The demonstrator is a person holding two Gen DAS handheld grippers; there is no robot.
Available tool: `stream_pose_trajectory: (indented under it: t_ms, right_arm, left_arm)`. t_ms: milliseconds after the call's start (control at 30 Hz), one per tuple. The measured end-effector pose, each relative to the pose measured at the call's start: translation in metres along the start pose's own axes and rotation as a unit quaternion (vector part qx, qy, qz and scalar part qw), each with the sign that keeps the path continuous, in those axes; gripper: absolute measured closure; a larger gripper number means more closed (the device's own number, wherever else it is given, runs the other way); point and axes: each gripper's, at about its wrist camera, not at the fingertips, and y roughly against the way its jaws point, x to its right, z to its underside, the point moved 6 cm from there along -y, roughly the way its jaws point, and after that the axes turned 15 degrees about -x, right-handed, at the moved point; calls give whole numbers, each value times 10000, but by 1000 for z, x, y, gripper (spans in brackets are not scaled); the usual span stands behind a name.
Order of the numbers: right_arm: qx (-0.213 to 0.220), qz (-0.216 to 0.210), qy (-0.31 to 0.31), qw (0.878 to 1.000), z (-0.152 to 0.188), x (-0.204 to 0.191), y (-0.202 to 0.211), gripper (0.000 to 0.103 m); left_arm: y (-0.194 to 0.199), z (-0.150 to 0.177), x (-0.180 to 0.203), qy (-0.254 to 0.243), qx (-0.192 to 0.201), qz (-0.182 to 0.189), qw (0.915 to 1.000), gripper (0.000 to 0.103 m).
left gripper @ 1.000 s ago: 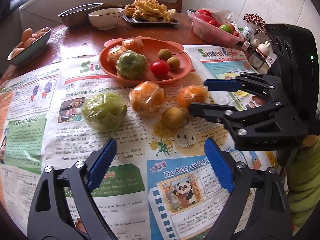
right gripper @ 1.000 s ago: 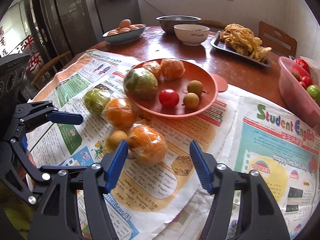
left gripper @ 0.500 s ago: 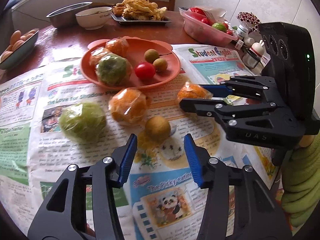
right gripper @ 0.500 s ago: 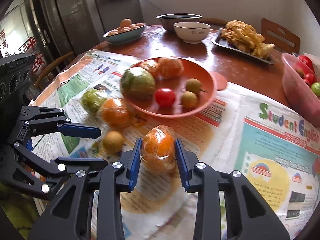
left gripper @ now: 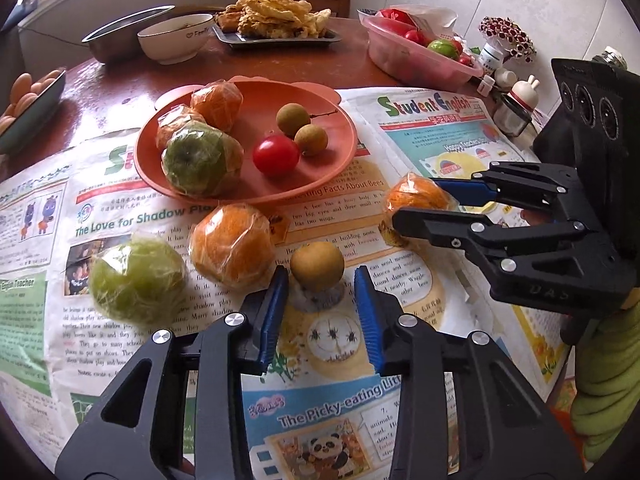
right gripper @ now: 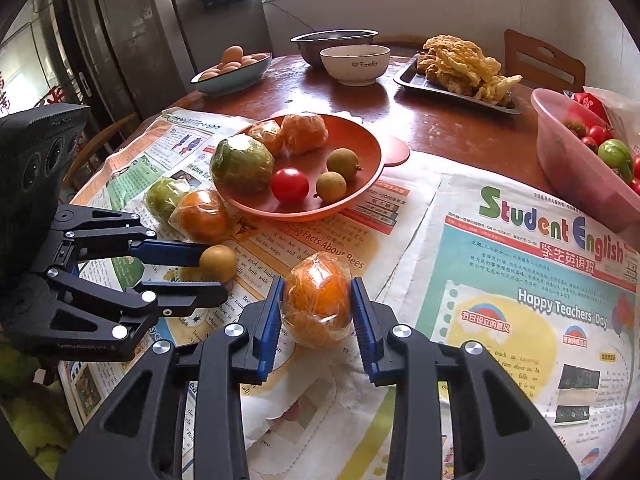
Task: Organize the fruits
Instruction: 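Grasp a kiwi with the left tool while the right tool grasps a wrapped orange, then lower the kiwi and wrapped orange into the orange plate and open both tools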
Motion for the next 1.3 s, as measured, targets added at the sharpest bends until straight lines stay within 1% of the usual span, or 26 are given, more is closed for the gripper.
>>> stream_pose_trajectory:
  t_ms: [200,367,400,433,667,767,1067,1167,1300]
  right_arm:
    - [73,-49,-64,9999,1,5,4,71]
    - [108,-73,-70,9999,2,9,7,71]
    - [105,-74,-74,9999,3,10,7,71]
    - [111,-78,-82,9999,3,11,8,71]
    - [102,-15,-74,9999,5,12,7,71]
    - [84,41,-67,9999,6,12,6,71]
    - [75,89,-85,9999,5,12,-1,72]
    - [46,25,-138,9999,3,13,1,72]
    - [260,-107,-104,9996,-3,9,15,72]
  left_arm:
    - [-3,-7,2,73,68,-20,9999,76]
    - [-6,-13,7,-22,80,-155,9998,76]
    - [-6,-13,8,-44,65,-186,9998,77]
    - [-6,-13,8,-62,52,-215,9997,82]
    - [-6,-12,12,-142,22,-197,9997,83]
    - [-6,-11,13,-148,-10,-120,9998,83]
    - [17,-16,12,-188,146,24,9997,83]
    - [25,-21,10,-187,212,59,9996,83]
    - [32,-28,3,-151,266,12,9995,83]
